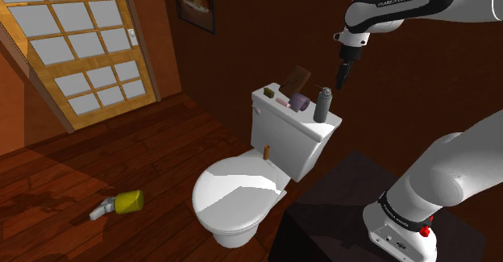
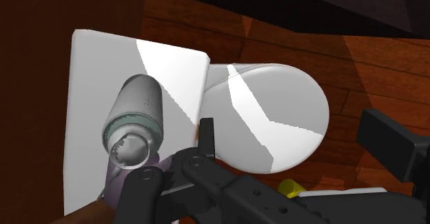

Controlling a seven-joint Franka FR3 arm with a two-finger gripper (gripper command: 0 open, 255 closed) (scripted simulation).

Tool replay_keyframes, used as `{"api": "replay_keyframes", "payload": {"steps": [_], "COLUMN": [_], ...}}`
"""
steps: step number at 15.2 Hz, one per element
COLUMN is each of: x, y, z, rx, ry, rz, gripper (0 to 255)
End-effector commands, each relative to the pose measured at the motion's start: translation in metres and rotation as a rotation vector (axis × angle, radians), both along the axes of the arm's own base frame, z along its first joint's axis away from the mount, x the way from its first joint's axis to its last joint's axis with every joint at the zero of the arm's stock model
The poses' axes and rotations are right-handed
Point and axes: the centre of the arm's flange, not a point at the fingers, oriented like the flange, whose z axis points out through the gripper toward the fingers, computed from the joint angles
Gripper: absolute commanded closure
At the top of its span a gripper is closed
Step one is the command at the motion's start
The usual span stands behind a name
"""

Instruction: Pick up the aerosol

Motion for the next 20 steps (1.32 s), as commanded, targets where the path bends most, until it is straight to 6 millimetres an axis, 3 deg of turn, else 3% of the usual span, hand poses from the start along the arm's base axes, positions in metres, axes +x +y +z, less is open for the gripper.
{"api": "replay_keyframes", "payload": {"steps": [1,11,20], "x": [0.014,0.092,0.094], "y": [-0.017,-0.095,-0.097], "z": [-0.015,-0.084,-0.126], "rx": [-0.003,-0.01,-0.01], "ry": [-0.001,-0.002,-0.002], "rz": [0.023,0.129,0.131], "gripper": [0,0,0]}}
